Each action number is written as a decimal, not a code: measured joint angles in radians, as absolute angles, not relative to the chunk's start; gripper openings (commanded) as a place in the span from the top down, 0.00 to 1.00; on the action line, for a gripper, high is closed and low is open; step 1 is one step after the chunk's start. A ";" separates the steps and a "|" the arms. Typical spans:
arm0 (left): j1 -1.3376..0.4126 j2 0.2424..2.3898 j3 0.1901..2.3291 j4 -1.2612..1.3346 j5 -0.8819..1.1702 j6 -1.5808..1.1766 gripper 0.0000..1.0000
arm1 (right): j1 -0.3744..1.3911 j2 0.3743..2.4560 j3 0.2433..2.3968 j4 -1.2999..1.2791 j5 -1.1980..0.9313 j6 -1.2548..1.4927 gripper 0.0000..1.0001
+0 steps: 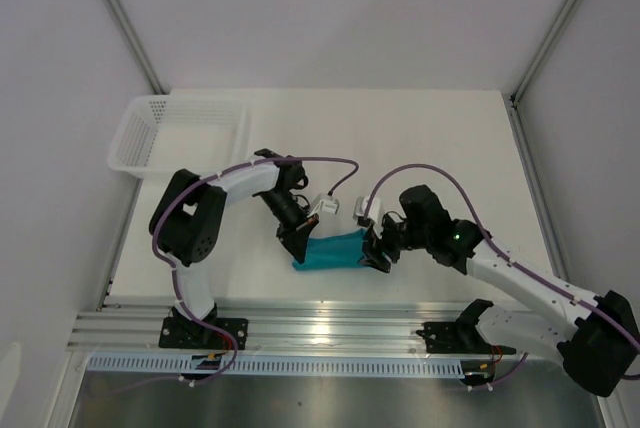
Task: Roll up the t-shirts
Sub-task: Roll the tshirt
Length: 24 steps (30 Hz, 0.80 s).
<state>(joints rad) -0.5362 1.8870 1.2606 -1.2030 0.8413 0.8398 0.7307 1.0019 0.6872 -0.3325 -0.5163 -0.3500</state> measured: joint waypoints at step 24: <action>-0.532 1.902 1.272 -1.202 0.841 0.839 0.99 | 0.852 1.322 0.690 -0.210 -0.363 -0.673 0.17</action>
